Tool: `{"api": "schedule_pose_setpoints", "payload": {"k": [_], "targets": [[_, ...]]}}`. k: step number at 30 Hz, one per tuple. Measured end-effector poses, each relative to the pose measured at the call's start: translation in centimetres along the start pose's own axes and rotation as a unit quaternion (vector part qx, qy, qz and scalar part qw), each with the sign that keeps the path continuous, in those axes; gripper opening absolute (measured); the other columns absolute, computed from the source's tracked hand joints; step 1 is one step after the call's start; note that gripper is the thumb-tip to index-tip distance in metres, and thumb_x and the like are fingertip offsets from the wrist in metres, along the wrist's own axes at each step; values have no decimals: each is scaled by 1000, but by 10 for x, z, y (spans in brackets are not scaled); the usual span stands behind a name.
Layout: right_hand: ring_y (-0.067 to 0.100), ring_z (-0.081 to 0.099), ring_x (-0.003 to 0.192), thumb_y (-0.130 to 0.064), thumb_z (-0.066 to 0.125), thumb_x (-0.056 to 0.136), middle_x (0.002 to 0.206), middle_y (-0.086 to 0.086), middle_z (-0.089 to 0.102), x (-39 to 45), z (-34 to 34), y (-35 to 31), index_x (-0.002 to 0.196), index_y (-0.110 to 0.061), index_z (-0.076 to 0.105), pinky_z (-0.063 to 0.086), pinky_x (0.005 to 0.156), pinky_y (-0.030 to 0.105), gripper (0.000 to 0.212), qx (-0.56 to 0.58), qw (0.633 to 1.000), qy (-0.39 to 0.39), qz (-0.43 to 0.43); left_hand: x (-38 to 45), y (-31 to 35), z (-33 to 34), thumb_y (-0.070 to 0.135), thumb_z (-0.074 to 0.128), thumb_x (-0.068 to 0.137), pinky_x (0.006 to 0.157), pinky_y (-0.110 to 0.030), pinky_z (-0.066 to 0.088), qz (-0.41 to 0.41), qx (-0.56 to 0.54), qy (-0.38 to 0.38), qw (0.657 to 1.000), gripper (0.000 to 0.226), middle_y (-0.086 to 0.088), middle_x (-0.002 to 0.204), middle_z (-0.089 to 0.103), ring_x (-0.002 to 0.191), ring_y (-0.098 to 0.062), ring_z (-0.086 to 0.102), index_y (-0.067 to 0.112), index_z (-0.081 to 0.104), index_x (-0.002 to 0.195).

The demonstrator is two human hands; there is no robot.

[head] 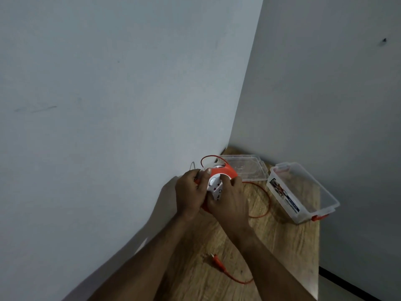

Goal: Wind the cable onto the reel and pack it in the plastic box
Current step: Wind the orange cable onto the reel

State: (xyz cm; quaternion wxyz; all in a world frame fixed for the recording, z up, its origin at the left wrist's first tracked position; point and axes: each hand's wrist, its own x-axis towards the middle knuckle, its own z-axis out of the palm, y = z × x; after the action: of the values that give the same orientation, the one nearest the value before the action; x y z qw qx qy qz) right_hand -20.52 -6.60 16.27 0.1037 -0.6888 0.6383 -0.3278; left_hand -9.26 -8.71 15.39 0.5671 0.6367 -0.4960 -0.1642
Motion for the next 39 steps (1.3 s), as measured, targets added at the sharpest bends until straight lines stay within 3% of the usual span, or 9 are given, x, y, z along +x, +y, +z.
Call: {"api": "schedule_pose_setpoints", "payload": {"k": [10, 12, 16, 21, 23, 26, 27, 30, 39], "targets": [[6, 65, 85, -45, 92, 64, 110, -1, 73, 10, 6, -10, 116, -22, 71, 52, 63, 12, 61, 275, 937, 86, 199, 1, 8, -3, 61, 56, 92, 73, -25, 62, 25, 24, 12, 999, 47, 4, 96, 77, 79, -8, 70, 18, 74, 99], [16, 67, 89, -38, 95, 63, 110, 4, 71, 13, 7, -13, 112, -19, 69, 60, 66, 27, 59, 352, 875, 62, 326, -1, 7, -2, 59, 58, 93, 73, -21, 59, 45, 40, 13, 998, 44, 4, 99, 77, 82, -8, 70, 18, 73, 101], [25, 65, 101, -30, 77, 88, 128, 13, 64, 21, 4, -16, 135, -9, 57, 56, 84, 42, 55, 607, 632, -52, 480, -3, 1, 0, 46, 64, 95, 68, -20, 54, 126, 90, -9, 988, 33, 0, 94, 76, 80, -14, 70, 14, 72, 99], [23, 61, 78, -12, 58, 99, 95, 15, 63, 18, -18, -26, 133, -6, 51, 59, 56, 31, 35, 705, 516, -110, 474, 0, -7, -2, 50, 61, 96, 64, -15, 49, 77, 74, 5, 994, 35, 3, 91, 75, 76, -8, 66, 16, 72, 95], [29, 68, 69, -4, 64, 93, 84, 18, 68, 9, -22, -25, 121, -1, 56, 57, 56, 29, 29, 632, 608, -86, 474, 3, -13, -5, 55, 56, 96, 62, -11, 48, 41, 59, 10, 997, 41, 5, 87, 76, 74, -6, 67, 17, 72, 91], [17, 73, 71, -18, 73, 88, 90, 3, 73, -8, -22, -10, 106, -22, 69, 60, 67, 34, 19, 314, 915, 12, 252, 7, -19, -11, 61, 53, 94, 57, -19, 54, 24, 47, 16, 998, 47, 7, 76, 74, 67, -5, 68, 19, 71, 80], [8, 69, 72, -23, 75, 86, 89, -4, 72, -12, -22, -5, 108, -25, 69, 60, 65, 30, 23, 205, 967, 49, 147, 7, -20, -11, 61, 53, 94, 55, -18, 52, 24, 42, 18, 999, 49, 8, 72, 72, 65, -5, 67, 20, 71, 76], [6, 64, 83, -34, 74, 84, 101, -7, 67, -14, -17, -1, 119, -24, 66, 55, 67, 27, 37, 69, 995, 64, -14, 5, -19, -9, 61, 53, 94, 57, -10, 48, 18, 31, 9, 999, 49, 7, 74, 74, 64, -4, 68, 18, 74, 79], [28, 61, 102, -39, 79, 77, 127, 10, 50, 3, 1, 1, 128, -16, 60, 57, 74, 34, 59, -16, 999, -4, -46, 3, -12, -4, 56, 58, 96, 64, -25, 61, 10, -3, 7, 1000, 44, 5, 83, 76, 72, -7, 71, 16, 76, 90]]}}
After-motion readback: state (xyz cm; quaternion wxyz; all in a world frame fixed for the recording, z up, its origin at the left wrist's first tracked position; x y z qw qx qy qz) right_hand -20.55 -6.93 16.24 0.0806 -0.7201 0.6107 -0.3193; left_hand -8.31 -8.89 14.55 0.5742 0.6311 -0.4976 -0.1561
